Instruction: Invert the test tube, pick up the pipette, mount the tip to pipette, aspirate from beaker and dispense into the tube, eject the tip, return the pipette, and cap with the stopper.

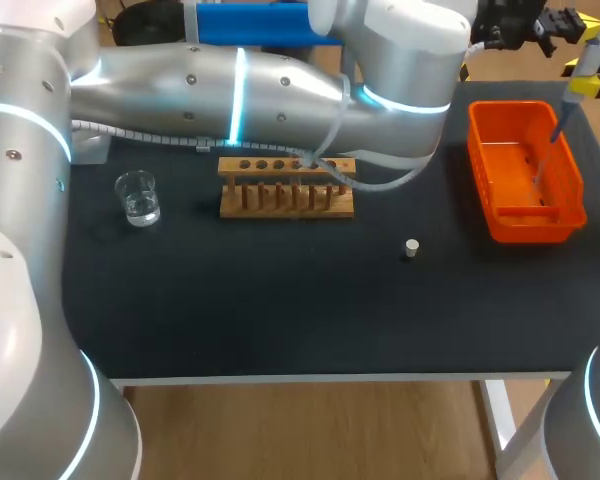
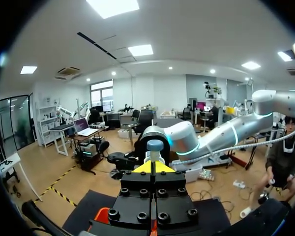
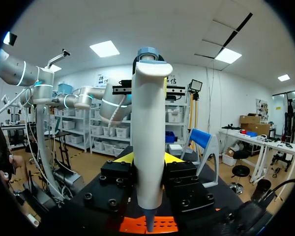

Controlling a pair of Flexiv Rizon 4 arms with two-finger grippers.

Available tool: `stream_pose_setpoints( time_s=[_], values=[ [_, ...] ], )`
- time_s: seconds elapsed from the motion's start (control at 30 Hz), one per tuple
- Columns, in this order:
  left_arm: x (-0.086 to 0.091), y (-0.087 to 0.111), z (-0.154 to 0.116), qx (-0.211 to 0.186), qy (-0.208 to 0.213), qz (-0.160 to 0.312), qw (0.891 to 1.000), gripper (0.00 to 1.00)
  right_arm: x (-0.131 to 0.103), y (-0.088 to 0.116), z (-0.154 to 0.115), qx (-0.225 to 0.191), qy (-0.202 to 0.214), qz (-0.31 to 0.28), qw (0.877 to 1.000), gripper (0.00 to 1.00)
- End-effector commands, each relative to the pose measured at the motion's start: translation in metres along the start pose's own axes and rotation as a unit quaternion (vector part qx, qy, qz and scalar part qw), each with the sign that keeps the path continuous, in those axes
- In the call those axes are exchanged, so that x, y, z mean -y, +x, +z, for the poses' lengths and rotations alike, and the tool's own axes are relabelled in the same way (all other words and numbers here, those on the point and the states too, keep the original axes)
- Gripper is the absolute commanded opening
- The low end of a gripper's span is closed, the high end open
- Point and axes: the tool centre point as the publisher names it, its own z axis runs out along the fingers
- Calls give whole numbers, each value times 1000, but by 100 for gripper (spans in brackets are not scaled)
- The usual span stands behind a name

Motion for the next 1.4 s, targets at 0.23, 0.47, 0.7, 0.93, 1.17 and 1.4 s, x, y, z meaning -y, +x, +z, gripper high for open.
stream_pose_setpoints(
  time_s=[0.23, 0.47, 0.7, 0.93, 1.17, 1.4],
  values=[
    [-7, 3, 4, 10, 45, 2, 999, 0, -7, -1, 0, -1, 2, 0, 1000, 0],
    [11, -2, -5, 21, 52, 29, 998, 0, -7, -1, 0, -1, 2, 0, 1000, 0],
    [29, -3, -14, 30, 54, 40, 997, 0, -7, -1, 0, -1, 2, 0, 1000, 0],
    [38, -7, -23, 30, 36, 33, 998, 100, -7, -1, 0, -1, 2, 0, 1000, 0],
    [44, -11, -47, 39, 9, 42, 998, 100, -7, -1, 0, -1, 2, 0, 1000, 0],
    [44, -11, -73, 40, -21, 40, 998, 100, -7, -1, 0, -1, 2, 0, 1000, 0]
  ],
)
